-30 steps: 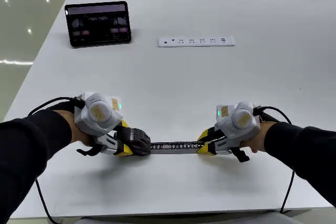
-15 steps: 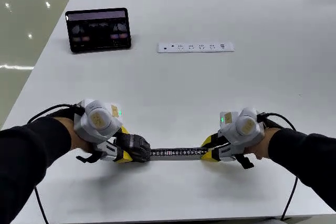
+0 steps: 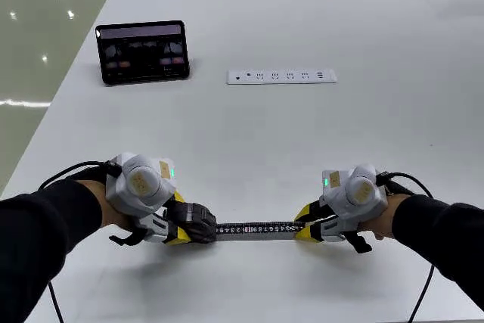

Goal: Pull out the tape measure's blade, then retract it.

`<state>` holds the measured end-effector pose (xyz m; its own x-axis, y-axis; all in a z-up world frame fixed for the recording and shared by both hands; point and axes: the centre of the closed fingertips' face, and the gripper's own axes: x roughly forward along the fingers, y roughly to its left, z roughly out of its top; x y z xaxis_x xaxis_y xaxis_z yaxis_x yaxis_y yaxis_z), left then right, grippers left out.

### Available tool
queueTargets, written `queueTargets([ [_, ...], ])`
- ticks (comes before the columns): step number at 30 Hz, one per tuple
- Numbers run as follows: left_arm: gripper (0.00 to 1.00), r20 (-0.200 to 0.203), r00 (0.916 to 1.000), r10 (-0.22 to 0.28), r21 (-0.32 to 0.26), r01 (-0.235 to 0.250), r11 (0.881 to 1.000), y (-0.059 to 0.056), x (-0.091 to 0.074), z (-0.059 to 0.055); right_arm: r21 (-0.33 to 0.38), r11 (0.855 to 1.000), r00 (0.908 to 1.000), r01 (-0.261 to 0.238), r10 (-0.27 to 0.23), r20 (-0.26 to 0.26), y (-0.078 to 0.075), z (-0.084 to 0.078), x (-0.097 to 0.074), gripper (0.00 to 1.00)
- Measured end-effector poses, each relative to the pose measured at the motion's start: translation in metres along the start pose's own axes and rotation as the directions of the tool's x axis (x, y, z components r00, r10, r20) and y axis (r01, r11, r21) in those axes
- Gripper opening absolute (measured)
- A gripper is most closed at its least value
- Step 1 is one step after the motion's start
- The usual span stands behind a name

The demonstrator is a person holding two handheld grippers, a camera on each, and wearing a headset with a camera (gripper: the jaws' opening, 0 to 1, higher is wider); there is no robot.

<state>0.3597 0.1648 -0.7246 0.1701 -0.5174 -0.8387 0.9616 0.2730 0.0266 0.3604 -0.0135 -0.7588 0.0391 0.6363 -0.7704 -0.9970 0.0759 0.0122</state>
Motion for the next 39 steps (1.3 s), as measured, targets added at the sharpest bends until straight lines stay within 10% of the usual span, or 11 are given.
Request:
queueTargets([
  [39,0.31,0.005,0.9999,0.01,-0.008,-0.01,1.0,-0.002,0.001,0.001,0.012,1.0,0.9995,0.007,-0.007,-0.031,-0.005,-0.021,-0.016,0.1],
])
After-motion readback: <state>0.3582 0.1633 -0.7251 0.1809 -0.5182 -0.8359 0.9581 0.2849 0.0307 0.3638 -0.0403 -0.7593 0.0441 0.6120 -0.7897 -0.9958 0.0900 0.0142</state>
